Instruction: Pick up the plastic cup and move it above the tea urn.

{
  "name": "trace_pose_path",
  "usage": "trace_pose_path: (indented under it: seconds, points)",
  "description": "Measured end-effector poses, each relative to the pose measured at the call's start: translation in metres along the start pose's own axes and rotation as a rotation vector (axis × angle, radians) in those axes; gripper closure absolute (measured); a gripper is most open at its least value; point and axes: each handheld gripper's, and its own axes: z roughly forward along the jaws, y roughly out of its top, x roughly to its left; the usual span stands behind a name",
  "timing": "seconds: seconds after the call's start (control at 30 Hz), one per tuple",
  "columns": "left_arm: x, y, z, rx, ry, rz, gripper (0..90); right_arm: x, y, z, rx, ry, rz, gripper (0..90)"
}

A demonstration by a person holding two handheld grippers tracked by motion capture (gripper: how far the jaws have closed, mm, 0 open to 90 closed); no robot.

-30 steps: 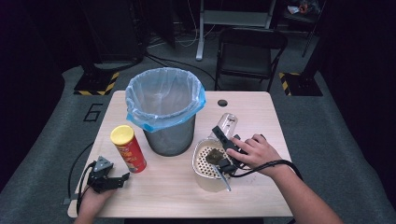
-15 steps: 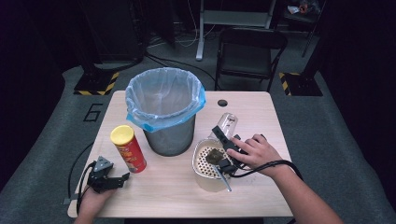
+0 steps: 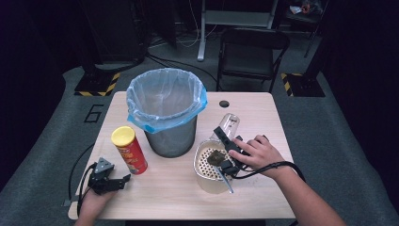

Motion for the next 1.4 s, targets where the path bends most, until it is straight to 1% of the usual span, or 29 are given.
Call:
trace_pose_path:
  seconds: [0.03, 0.1, 0.13, 0.17, 0.3, 0.43, 0.5, 0.53, 0.6, 0.67, 0.7, 0.9, 0.93, 0.97, 1.0, 1.03, 1.07, 1.13, 1.17, 1.2, 1.23, 1.27, 1.3, 1.33, 1.37, 1.4]
  points:
    - [0.0, 0.0, 0.0, -0.001, 0.001, 0.001, 14.5, 0.0, 0.0, 0.0, 0.0, -0.001, 0.001, 36.6]
    - [0.0, 0.0, 0.0, 0.0, 0.0, 0.0, 14.5, -0.001, -0.001, 0.0, 0.001, 0.004, -0.014, 36.6]
    - [0.0, 0.0, 0.0, 0.0, 0.0, 0.0, 14.5, 0.0, 0.0, 0.0, 0.002, 0.005, 0.001, 36.6]
    - [0.0, 0.0, 0.0, 0.0, 0.0, 0.0, 14.5, -0.001, -0.001, 0.0, -0.003, 0.001, -0.01, 36.6]
    - [0.0, 0.0, 0.0, 0.0, 0.0, 0.0, 14.5, -0.001, -0.001, -0.001, 0.003, 0.003, -0.001, 36.6]
    - [0.0, 0.0, 0.0, 0.0, 0.0, 0.0, 14.5, -0.001, -0.001, 0.0, 0.002, -0.004, -0.005, 36.6]
    - [0.0, 0.0, 0.0, -0.002, 0.0, 0.0, 14.5, -0.001, 0.0, 0.0, 0.0, -0.004, -0.015, 36.6]
    - [0.0, 0.0, 0.0, -0.001, 0.001, 0.001, 14.5, 0.0, 0.0, -0.001, 0.002, 0.001, 0.002, 36.6]
    - [0.0, 0.0, 0.0, -0.001, 0.001, 0.001, 14.5, -0.001, 0.0, 0.0, 0.0, -0.005, -0.009, 36.6]
    - [0.0, 0.0, 0.0, 0.0, 0.0, 0.0, 14.5, 0.0, 0.0, -0.001, 0.003, 0.001, 0.003, 36.6]
    - [0.0, 0.0, 0.0, 0.0, 0.0, 0.0, 14.5, -0.001, 0.0, -0.001, 0.004, -0.004, -0.006, 36.6]
    - [0.0, 0.0, 0.0, -0.001, 0.001, 0.001, 14.5, 0.0, -0.001, -0.001, 0.013, -0.013, 0.018, 36.6]
    - [0.0, 0.0, 0.0, -0.001, 0.001, 0.001, 14.5, 0.0, -0.001, -0.001, 0.014, -0.012, 0.031, 36.6]
    - [0.0, 0.0, 0.0, 0.0, 0.0, 0.0, 14.5, 0.003, -0.001, -0.002, 0.022, -0.013, 0.07, 36.6]
    - [0.0, 0.0, 0.0, -0.001, 0.001, 0.001, 14.5, 0.002, -0.001, -0.002, 0.022, -0.015, 0.07, 36.5]
    - [0.0, 0.0, 0.0, -0.001, 0.001, 0.001, 14.5, -0.001, -0.001, -0.001, 0.009, -0.018, 0.044, 36.5]
    - [0.0, 0.0, 0.0, -0.001, 0.001, 0.001, 14.5, 0.0, -0.002, -0.002, 0.019, -0.028, 0.074, 36.5]
    - [0.0, 0.0, 0.0, -0.001, 0.001, 0.001, 14.5, 0.002, -0.003, -0.001, 0.033, -0.019, 0.139, 36.4]
    - [0.0, 0.0, 0.0, 0.0, 0.0, 0.0, 14.5, 0.001, -0.004, -0.001, 0.036, -0.019, 0.187, 36.3]
    - [0.0, 0.0, 0.0, 0.0, 0.0, 0.0, 14.5, 0.0, -0.006, -0.001, 0.04, -0.022, 0.251, 36.3]
    - [0.0, 0.0, 0.0, 0.0, 0.0, 0.0, 14.5, -0.003, -0.008, 0.001, 0.038, -0.014, 0.302, 36.3]
    - [0.0, 0.0, 0.0, -0.001, 0.001, 0.001, 14.5, -0.005, -0.011, 0.002, 0.035, -0.01, 0.37, 36.2]
    - [0.0, 0.0, 0.0, 0.0, 0.0, 0.0, 14.5, -0.007, -0.014, 0.004, 0.04, 0.003, 0.451, 36.3]
    - [0.0, 0.0, 0.0, -0.001, 0.0, 0.0, 14.5, -0.009, -0.018, 0.005, 0.041, 0.006, 0.534, 36.3]
    - [0.0, 0.0, 0.0, -0.001, 0.0, 0.0, 14.5, -0.011, -0.022, 0.006, 0.047, 0.011, 0.627, 36.3]
    - [0.0, 0.0, 0.0, -0.001, 0.001, 0.001, 14.5, -0.014, -0.026, 0.007, 0.041, 0.022, 0.701, 36.3]
